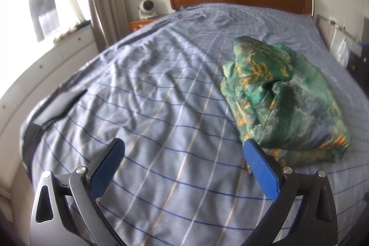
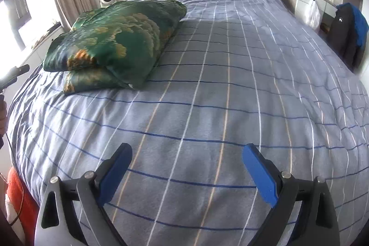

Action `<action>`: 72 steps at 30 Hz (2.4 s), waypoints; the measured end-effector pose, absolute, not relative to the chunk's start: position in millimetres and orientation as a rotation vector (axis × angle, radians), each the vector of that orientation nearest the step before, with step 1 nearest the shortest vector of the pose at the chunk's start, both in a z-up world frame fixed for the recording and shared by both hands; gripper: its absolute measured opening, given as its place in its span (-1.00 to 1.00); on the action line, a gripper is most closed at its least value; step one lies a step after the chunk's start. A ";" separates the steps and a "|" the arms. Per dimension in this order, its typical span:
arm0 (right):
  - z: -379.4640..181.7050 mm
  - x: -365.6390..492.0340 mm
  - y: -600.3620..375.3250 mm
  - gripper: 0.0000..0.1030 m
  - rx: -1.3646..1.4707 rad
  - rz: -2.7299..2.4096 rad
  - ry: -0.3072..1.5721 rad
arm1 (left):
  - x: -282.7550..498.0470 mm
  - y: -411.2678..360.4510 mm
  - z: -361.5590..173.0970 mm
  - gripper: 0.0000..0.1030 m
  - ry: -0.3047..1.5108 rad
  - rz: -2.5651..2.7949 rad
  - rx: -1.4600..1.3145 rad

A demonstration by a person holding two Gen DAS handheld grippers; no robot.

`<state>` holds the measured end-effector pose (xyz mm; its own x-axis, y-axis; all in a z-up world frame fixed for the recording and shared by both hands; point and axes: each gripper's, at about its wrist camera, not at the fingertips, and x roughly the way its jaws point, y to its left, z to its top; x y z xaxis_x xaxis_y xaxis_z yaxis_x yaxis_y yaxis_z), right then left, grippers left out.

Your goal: Fold large clothes

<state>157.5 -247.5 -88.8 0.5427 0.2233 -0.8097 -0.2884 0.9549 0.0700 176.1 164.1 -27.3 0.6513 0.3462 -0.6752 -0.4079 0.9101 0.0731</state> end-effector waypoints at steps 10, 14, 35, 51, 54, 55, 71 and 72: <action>-88.0 152.8 -229.8 0.86 -0.058 0.382 0.936 | 193.0 207.8 -41.3 0.99 0.845 0.115 -0.430; -66.2 159.7 -245.1 1.00 0.091 0.474 0.838 | 233.0 262.6 -55.9 0.99 0.858 -0.213 -0.911; -159.9 435.3 -138.9 1.00 0.541 0.767 1.223 | 380.5 226.5 -168.2 0.99 1.144 -0.290 -0.954; -53.2 368.6 -83.6 0.55 0.138 0.870 0.779 | 386.7 173.9 -61.1 0.41 0.909 -0.291 -0.696; -68.6 398.1 -102.9 0.98 0.277 0.818 0.854 | 399.8 164.3 -76.6 0.58 0.926 -0.161 -0.598; -80.3 407.5 -113.8 0.99 0.302 0.718 0.912 | 394.3 162.7 -76.5 0.58 0.922 -0.122 -0.570; 4.0 196.5 -217.9 1.00 -0.113 0.355 0.517 | 185.2 62.8 27.7 1.00 0.517 0.238 -0.032; 0.9 195.1 -219.2 1.00 -0.120 0.369 0.544 | 176.0 53.2 26.7 1.00 0.538 0.264 -0.038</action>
<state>195.1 -219.2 0.9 0.7916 0.3111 -0.5260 -0.3738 0.9274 -0.0140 176.0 53.2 26.7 0.8259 0.2383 -0.5110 -0.2579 0.9656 0.0335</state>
